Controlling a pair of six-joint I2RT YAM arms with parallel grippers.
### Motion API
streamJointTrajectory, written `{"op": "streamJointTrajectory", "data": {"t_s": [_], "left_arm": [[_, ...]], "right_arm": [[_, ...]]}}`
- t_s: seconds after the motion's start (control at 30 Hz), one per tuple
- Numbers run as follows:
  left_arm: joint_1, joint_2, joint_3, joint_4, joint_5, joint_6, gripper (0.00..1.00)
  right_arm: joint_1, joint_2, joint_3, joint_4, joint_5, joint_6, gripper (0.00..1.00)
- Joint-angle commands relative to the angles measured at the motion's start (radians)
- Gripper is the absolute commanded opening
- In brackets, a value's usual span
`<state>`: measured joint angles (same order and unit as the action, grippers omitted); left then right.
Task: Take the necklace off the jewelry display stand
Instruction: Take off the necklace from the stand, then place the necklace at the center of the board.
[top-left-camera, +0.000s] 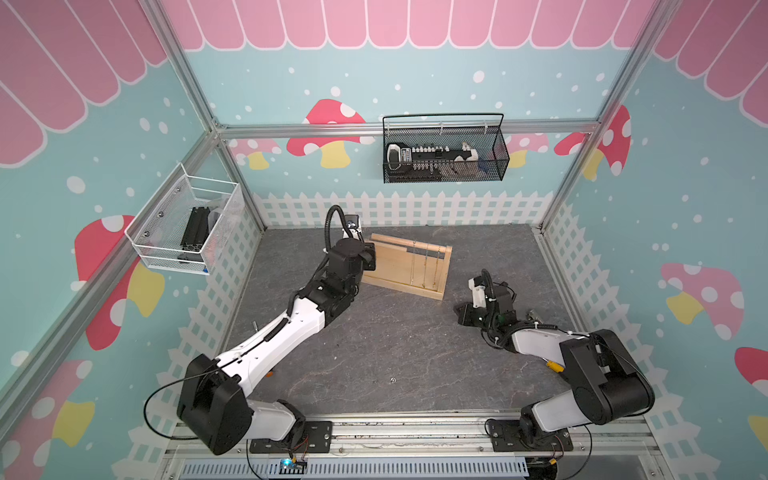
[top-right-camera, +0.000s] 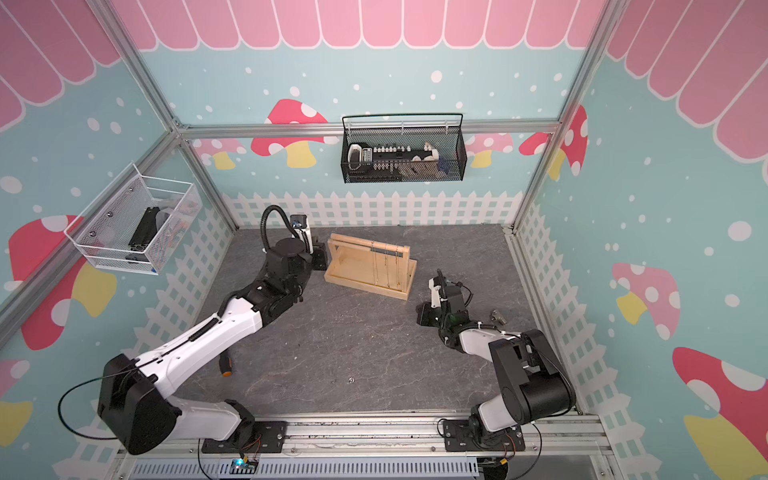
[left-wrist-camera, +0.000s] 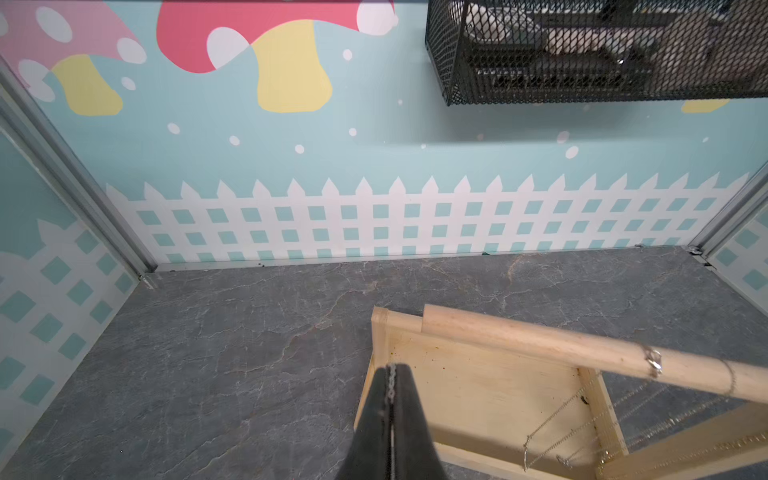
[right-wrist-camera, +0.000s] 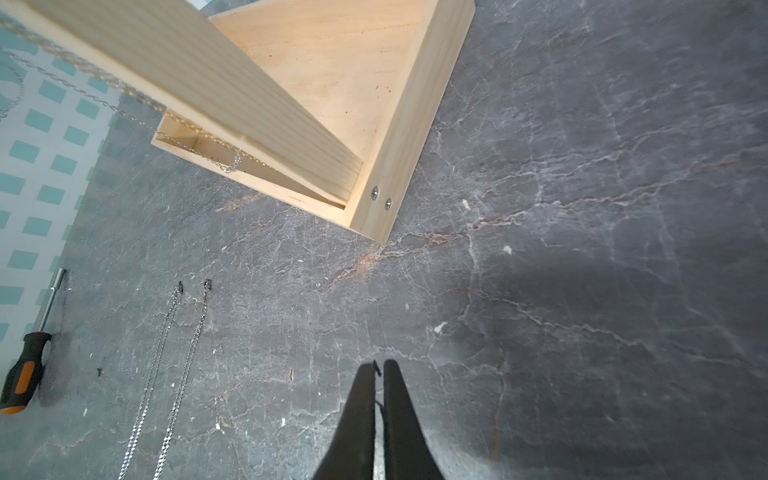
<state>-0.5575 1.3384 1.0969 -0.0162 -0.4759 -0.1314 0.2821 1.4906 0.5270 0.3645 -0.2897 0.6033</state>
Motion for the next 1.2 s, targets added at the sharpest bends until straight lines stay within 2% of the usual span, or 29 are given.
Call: {"op": "streamJointTrajectory", "data": {"t_s": [0.0, 0.17, 0.33, 0.53, 0.67, 0.83, 0.93, 1.17], "left_arm": [[-0.008, -0.122, -0.053, -0.097, -0.025, -0.026, 0.00], [-0.048, -0.281, -0.116, -0.236, -0.049, -0.084, 0.00], [-0.080, -0.454, -0.189, -0.337, 0.130, -0.171, 0.00], [-0.141, -0.614, -0.191, -0.520, 0.217, -0.290, 0.00], [-0.148, -0.655, -0.187, -0.618, 0.309, -0.394, 0.00], [-0.171, -0.641, -0.194, -0.741, 0.409, -0.548, 0.00], [-0.225, -0.645, -0.222, -0.798, 0.382, -0.616, 0.00], [-0.363, -0.666, -0.287, -0.890, 0.225, -0.774, 0.00]], "right_arm": [[-0.003, -0.023, 0.003, 0.011, -0.012, 0.012, 0.09], [-0.003, -0.032, -0.002, 0.016, -0.017, 0.016, 0.09], [-0.003, -0.023, -0.002, 0.016, -0.020, 0.013, 0.09], [-0.003, -0.009, 0.004, 0.018, -0.032, 0.016, 0.09], [-0.003, -0.002, 0.005, 0.023, -0.044, 0.015, 0.09], [-0.003, 0.009, 0.011, 0.019, -0.053, 0.009, 0.09], [-0.003, 0.016, 0.016, 0.016, -0.063, 0.007, 0.09], [-0.003, 0.037, 0.025, 0.015, -0.081, 0.009, 0.09]]}}
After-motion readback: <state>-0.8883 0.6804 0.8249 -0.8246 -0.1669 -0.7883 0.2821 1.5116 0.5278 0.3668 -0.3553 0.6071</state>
